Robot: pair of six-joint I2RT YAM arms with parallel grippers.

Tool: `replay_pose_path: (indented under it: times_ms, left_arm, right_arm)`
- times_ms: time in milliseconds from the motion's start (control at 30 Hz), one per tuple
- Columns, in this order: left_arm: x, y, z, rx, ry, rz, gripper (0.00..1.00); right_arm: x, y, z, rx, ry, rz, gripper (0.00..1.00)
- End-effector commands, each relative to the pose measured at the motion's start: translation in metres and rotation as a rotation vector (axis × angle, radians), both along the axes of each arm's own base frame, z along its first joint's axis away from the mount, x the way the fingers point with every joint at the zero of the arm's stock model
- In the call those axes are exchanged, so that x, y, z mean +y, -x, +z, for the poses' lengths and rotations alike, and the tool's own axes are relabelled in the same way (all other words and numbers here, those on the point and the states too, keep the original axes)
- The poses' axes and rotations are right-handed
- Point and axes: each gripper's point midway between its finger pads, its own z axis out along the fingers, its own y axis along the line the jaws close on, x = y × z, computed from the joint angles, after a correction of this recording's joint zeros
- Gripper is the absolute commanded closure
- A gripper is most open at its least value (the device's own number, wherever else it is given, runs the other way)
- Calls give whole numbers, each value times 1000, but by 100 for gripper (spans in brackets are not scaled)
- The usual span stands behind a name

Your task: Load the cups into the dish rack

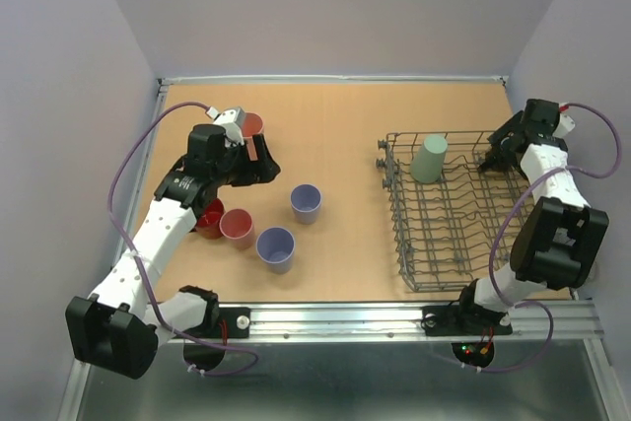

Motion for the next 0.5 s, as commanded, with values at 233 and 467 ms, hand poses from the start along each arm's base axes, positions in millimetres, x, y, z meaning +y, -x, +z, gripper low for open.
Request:
replay_pose_path:
  times_ms: [233, 467]
  left_arm:
    - [-8, 2, 6, -59, 75, -8, 8]
    - [-11, -9, 1, -49, 64, -18, 8]
  right_arm:
    - [-25, -41, 26, 5, 84, 36, 0]
    - [-29, -49, 10, 42, 79, 36, 0]
